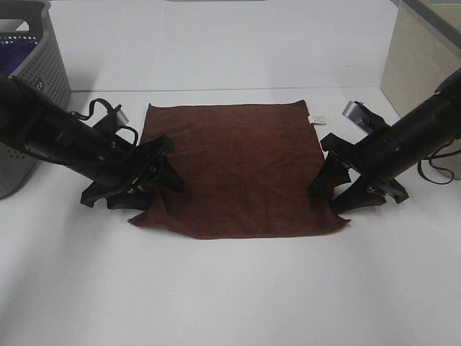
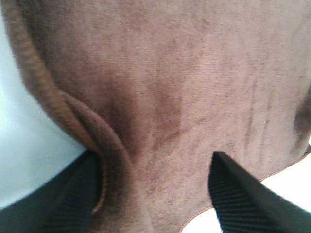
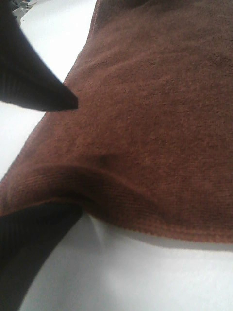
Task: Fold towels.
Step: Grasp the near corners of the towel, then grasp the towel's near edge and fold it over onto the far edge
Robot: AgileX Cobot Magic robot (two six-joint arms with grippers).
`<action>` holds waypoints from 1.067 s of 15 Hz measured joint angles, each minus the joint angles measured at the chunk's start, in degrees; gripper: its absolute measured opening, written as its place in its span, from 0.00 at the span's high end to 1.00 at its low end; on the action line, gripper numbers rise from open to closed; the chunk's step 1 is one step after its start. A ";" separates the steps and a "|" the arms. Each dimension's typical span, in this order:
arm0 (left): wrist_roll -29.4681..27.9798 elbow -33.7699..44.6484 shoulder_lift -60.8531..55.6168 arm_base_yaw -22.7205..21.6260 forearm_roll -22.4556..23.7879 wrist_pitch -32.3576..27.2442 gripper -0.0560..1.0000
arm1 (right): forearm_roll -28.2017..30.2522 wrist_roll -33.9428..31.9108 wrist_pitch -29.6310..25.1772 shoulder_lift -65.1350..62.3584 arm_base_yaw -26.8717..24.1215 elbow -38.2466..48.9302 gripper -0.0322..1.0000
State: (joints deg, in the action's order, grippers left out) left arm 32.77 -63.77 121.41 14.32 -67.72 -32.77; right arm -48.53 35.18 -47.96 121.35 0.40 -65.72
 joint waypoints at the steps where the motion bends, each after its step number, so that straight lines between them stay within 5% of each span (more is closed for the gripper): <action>1: 0.00 0.00 0.06 0.00 0.40 0.00 0.46 | 0.00 0.00 0.23 0.06 0.06 0.00 0.48; 2: 0.00 0.00 0.63 0.00 1.26 0.00 0.64 | -0.17 0.00 0.69 0.63 0.17 -0.06 0.62; 4: 0.00 0.00 0.80 0.00 1.60 0.06 0.71 | -0.29 0.00 0.92 1.15 0.17 -0.06 0.70; 5: 0.00 0.00 1.03 0.00 2.86 0.11 0.89 | -0.63 0.00 1.15 1.49 0.17 -0.06 0.91; 6: -0.06 0.00 1.03 0.00 4.01 0.11 0.93 | -0.63 -0.11 0.97 1.66 0.17 -0.06 0.97; 12: -12.26 1.49 -4.47 0.06 20.17 -4.18 0.94 | 1.78 -4.35 -4.07 1.66 0.23 0.74 0.97; 16: -14.95 9.45 -8.31 0.57 22.12 -5.67 0.94 | 1.43 -4.47 -3.09 -4.30 0.34 10.08 0.97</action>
State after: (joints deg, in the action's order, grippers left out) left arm 17.82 -54.32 113.10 14.90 -45.61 -38.45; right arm -47.10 30.71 -51.05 117.06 0.74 -55.63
